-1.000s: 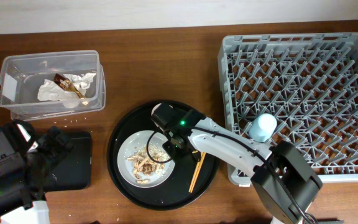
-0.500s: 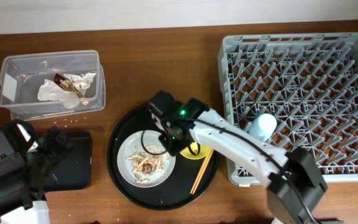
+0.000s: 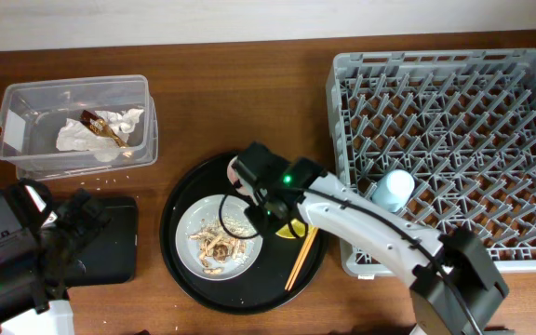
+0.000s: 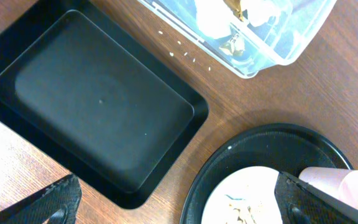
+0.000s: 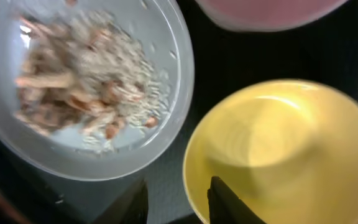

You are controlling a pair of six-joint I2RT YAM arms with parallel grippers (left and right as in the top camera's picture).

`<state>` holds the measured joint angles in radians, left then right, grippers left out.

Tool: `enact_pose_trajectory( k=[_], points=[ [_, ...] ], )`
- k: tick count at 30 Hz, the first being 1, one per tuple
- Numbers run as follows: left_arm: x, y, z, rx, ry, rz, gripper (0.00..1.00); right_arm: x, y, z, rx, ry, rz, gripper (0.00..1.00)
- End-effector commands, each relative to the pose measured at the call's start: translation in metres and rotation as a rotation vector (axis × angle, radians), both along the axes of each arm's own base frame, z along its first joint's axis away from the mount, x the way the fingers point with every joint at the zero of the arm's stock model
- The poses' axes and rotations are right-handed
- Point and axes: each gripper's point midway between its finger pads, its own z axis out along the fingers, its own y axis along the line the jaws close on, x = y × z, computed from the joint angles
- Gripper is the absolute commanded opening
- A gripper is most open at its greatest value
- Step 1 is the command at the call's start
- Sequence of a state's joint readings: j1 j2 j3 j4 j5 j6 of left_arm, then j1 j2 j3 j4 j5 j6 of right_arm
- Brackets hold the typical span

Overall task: Sort waste into correct bins and load items into the dishwasher rack
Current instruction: 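Carry the yellow bowl into the rack and release it upside down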

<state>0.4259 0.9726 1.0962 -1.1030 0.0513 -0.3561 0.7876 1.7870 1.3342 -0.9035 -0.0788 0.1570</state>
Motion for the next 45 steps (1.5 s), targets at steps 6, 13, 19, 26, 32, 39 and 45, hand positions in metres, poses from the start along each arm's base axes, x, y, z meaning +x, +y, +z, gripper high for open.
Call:
enact_pose_trajectory(
  k=[6,13,19,26,32,39,45],
  points=[
    [0.001,0.003,0.006,0.013,-0.012,0.008,0.99,-0.012,-0.011,-0.044,-0.042,-0.022,0.013,0.33],
    [0.001,0.003,0.006,0.013,-0.012,0.008,0.99,-0.011,-0.009,-0.051,-0.04,-0.006,-0.042,0.09],
    [0.001,0.003,0.006,0.013,-0.012,0.008,0.99,0.002,0.019,0.03,0.131,-0.052,-0.04,0.04],
    [0.001,0.003,0.006,0.013,-0.012,0.008,0.99,0.046,-0.108,0.202,0.263,-0.284,-0.382,0.04],
    [0.001,0.003,0.006,0.013,-0.012,0.008,0.99,0.058,-0.242,0.216,0.451,-0.241,-0.61,0.04],
    [0.001,0.003,0.006,0.013,-0.012,0.008,0.99,0.087,-0.288,0.181,1.072,-0.094,-0.553,0.04],
    [0.001,0.003,0.006,0.013,-0.012,0.008,0.99,0.11,-0.301,0.137,1.218,0.009,-0.598,0.04]
  ],
)
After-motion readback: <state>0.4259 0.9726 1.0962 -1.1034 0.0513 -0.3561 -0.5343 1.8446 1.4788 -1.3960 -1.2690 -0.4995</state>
